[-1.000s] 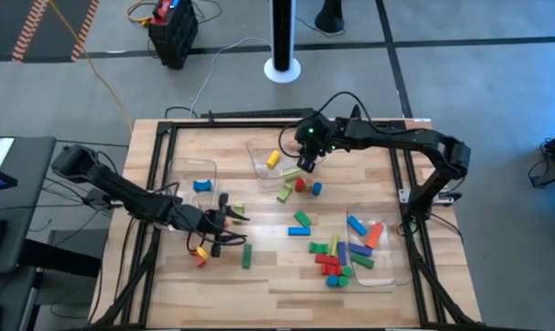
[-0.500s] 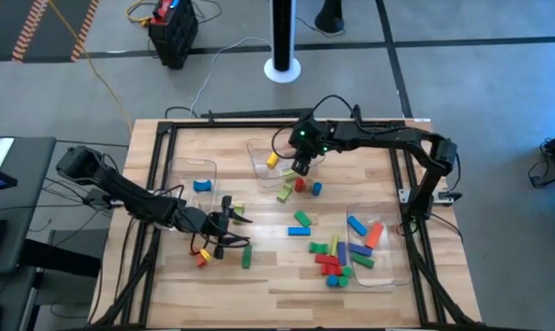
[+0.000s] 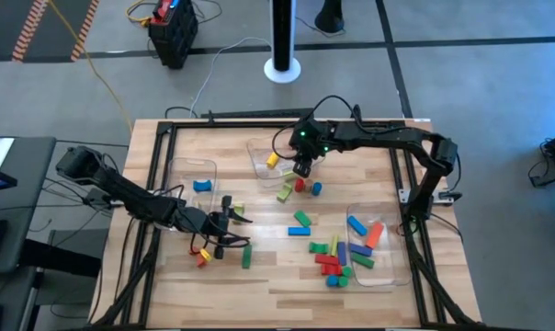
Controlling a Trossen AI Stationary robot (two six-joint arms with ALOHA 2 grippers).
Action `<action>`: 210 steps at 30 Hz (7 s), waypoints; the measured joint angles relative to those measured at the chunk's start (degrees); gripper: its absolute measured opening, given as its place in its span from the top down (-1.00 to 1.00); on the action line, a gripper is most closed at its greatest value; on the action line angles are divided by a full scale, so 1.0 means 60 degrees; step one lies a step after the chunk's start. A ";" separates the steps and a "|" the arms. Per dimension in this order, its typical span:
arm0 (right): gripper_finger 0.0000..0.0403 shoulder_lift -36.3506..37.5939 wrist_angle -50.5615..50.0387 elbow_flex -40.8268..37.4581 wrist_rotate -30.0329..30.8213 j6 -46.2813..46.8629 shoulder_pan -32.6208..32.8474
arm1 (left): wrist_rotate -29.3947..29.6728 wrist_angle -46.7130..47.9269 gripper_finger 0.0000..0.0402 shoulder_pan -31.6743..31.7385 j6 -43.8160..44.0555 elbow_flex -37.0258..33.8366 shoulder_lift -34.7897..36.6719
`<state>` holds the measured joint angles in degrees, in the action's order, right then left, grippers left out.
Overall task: Sort blocks by size
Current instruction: Put the brown cylindrical block into the top transparent bin, then put the light green arch block into the left transparent bin
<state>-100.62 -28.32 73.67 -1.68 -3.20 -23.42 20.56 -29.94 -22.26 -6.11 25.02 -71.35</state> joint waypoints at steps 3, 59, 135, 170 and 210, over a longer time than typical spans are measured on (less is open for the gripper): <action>0.10 0.0000 -0.0010 0.0000 -0.0029 -0.0107 0.0000 | -0.0001 0.0005 -0.06 0.0000 0.0005 0.0000 0.0000; -0.20 0.1377 -0.5649 0.1891 0.1587 0.1891 0.4112 | -0.0846 0.7380 -0.06 0.1588 0.0838 0.2000 0.0025; -0.13 0.2175 -0.2169 -0.0246 0.9891 0.0651 0.9299 | -0.4398 0.1215 0.79 0.2801 -0.0414 0.2600 0.0318; -0.13 0.2184 1.1430 -0.2062 0.8314 -1.1511 0.8176 | -0.4921 -0.4181 0.79 0.2798 0.1580 0.2601 0.0310; -0.13 0.0535 1.3153 -0.0291 0.8020 -1.4810 0.7818 | -0.4452 -0.5264 0.78 0.2725 0.1266 0.3042 -0.0036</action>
<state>-97.41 50.59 71.92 46.44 -92.06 23.49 -6.15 -61.52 -5.91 1.49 43.27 -71.57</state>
